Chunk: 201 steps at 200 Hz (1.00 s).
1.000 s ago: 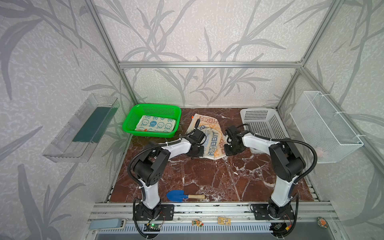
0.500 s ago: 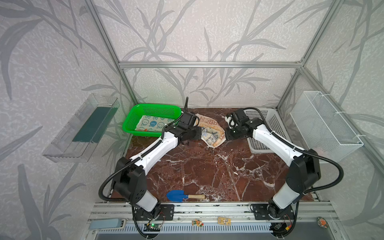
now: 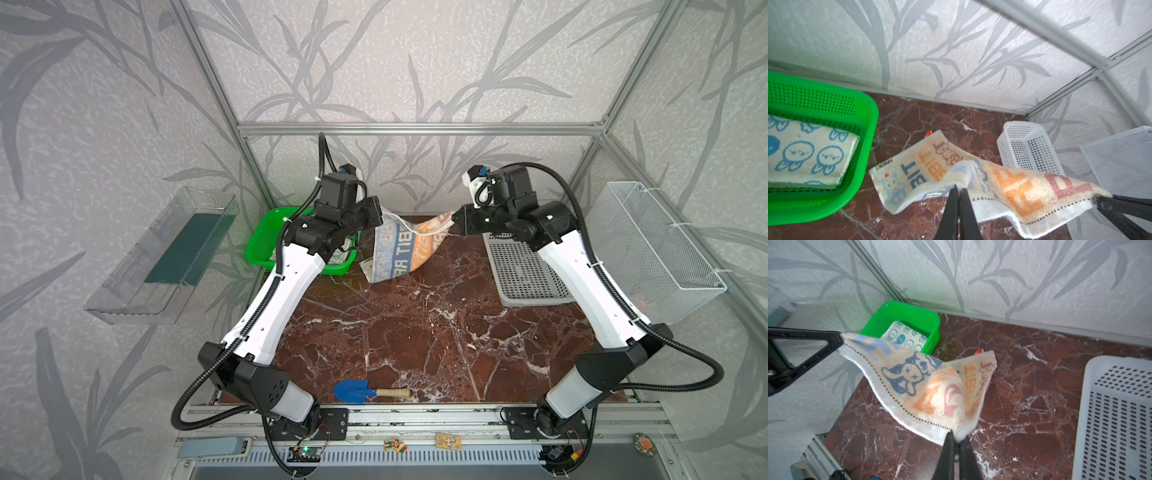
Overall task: Fold and stack the towels
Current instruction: 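Lift the near corners with both grippers and fold them over the far edge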
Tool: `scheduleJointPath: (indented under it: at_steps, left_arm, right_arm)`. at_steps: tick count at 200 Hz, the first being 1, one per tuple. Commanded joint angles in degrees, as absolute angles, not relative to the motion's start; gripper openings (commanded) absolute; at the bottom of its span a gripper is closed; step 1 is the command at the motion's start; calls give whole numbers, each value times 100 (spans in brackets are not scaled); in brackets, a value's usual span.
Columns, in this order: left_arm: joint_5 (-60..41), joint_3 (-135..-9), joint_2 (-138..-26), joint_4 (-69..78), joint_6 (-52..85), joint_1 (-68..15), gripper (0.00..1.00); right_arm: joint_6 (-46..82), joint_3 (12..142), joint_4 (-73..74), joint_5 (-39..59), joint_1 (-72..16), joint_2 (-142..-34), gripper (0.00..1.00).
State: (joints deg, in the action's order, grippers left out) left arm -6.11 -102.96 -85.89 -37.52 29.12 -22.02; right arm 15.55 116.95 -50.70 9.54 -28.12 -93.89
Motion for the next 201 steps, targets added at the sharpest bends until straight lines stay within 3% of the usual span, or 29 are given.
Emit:
scheduleJointPath:
  at_steps: [1,60,88,136,201]
  left_arm:
    - [-663,-10694,-8050,-4029,2926,-2209,0]
    - [-869,-10611,-6784,-3934,3184,-2217,0]
    - [-999,-10974,-6784,-4130,3454,-2223,0]
    - [-1024,-11470,-7920,-4478,3520,-2112,0]
    - [-1884,-11036,-10116,-3646,3608,-1558,0]
  right_arm:
    - [1413,11969,-5476,1263,-2808,-8977,0]
    - [1233,11641,-5098,1854,-2846,-7679,0]
    - [1216,12005,-5148,1820,-2839,-7585,0]
    - [1485,13267,-6135,1649,-2293,-9008,0]
    - [1482,13383,-6081,1790,-1827,-11233,0]
